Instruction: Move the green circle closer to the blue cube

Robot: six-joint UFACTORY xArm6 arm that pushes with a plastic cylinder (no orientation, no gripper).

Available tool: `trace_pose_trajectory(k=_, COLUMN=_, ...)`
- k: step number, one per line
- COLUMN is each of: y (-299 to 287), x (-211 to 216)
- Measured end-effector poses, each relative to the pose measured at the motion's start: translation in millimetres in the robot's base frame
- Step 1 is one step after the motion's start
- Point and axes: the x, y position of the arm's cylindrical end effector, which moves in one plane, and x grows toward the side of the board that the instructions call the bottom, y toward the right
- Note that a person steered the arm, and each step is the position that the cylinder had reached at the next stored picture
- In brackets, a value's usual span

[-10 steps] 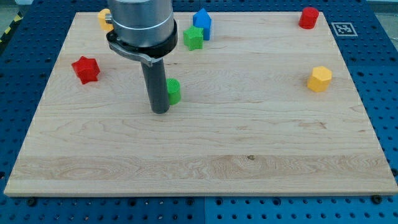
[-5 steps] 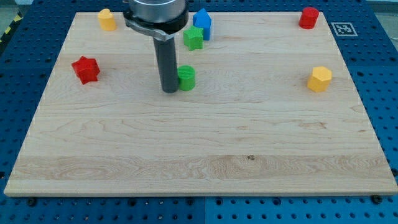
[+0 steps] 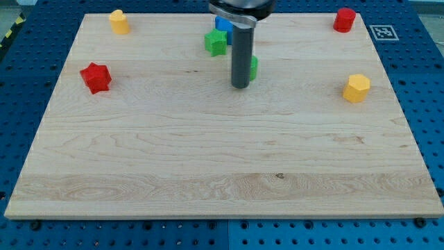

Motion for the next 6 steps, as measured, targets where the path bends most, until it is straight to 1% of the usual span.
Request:
trace_pose_trajectory(k=1, y=16.0, x=-12.6)
trace_pose_trajectory(k=3, y=26.2, x=-52.0)
trace_pose_trajectory(k=4, y=29.6, x=-63.4)
trace_pose_trajectory(k=6, y=29.6, x=-106.8)
